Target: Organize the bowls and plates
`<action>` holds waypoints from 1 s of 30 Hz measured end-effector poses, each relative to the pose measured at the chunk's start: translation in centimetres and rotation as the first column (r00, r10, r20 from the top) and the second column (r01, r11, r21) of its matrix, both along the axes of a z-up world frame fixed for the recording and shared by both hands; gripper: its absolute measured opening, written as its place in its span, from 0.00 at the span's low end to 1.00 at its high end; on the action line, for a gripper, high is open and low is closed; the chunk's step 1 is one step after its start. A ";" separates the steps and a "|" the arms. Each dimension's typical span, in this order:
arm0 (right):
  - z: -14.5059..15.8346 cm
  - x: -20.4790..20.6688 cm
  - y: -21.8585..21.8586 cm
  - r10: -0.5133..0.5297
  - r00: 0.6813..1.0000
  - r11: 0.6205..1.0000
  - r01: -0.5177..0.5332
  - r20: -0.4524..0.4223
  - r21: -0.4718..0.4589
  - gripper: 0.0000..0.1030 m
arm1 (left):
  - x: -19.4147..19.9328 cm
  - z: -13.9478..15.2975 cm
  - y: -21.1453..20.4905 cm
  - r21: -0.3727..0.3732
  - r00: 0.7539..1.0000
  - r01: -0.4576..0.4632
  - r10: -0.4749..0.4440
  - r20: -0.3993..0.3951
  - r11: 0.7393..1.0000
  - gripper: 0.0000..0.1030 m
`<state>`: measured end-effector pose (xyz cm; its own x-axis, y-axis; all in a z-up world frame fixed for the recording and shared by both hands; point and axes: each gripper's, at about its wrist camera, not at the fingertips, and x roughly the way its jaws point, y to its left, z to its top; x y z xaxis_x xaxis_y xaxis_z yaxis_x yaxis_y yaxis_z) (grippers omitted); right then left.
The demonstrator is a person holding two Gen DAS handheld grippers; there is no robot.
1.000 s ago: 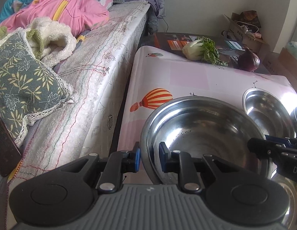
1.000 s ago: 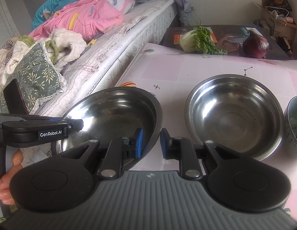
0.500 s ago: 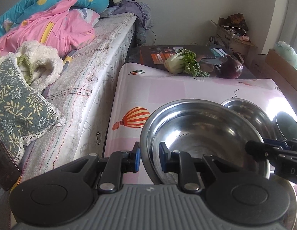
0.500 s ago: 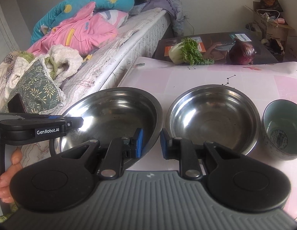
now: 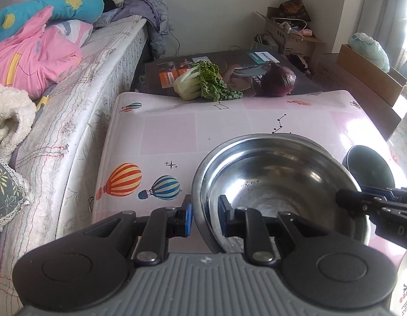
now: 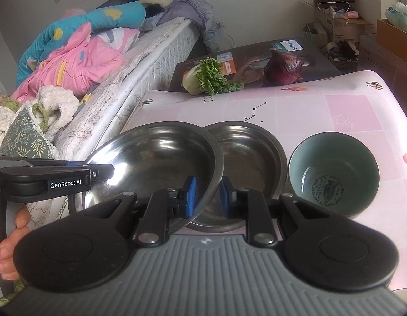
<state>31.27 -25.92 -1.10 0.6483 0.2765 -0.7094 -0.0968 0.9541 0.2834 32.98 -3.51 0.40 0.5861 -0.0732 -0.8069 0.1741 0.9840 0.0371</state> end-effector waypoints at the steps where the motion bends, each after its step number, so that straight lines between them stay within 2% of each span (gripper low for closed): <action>1: -0.2 0.2 -0.5 -0.008 1.000 1.000 0.007 -0.005 -0.004 0.19 | 0.4 -0.2 -0.6 0.003 1.000 0.008 -0.008 -0.004 1.000 0.20; 11: -2.5 2.3 -3.9 -0.055 0.997 0.996 0.051 -0.059 -0.069 0.20 | 2.8 -2.9 -5.3 0.041 0.995 0.076 -0.074 -0.065 0.996 0.21; 16: -3.1 2.9 -3.9 -0.052 0.997 0.994 0.046 -0.054 -0.095 0.21 | 3.3 -3.9 -5.6 0.063 0.994 0.070 -0.065 -0.085 0.996 0.22; 19: -3.1 3.2 -3.8 -0.053 0.998 0.993 0.048 -0.047 -0.107 0.21 | 3.1 -3.8 -5.4 0.063 0.996 0.069 -0.065 -0.066 0.996 0.25; 24: -2.9 2.8 -4.3 -0.059 0.998 0.995 0.056 -0.037 -0.081 0.21 | 2.6 -3.2 -5.0 0.055 0.997 0.071 -0.069 -0.045 0.996 0.38; 26: -2.4 2.3 -4.6 -0.057 0.998 0.997 0.056 -0.021 -0.057 0.21 | 2.2 -2.6 -4.9 0.051 0.997 0.074 -0.073 -0.028 0.996 0.47; 30: -1.0 0.8 -5.3 -0.052 0.998 0.998 0.053 0.019 -0.029 0.24 | 1.0 -1.2 -4.7 0.035 0.996 0.084 -0.085 0.010 0.996 0.58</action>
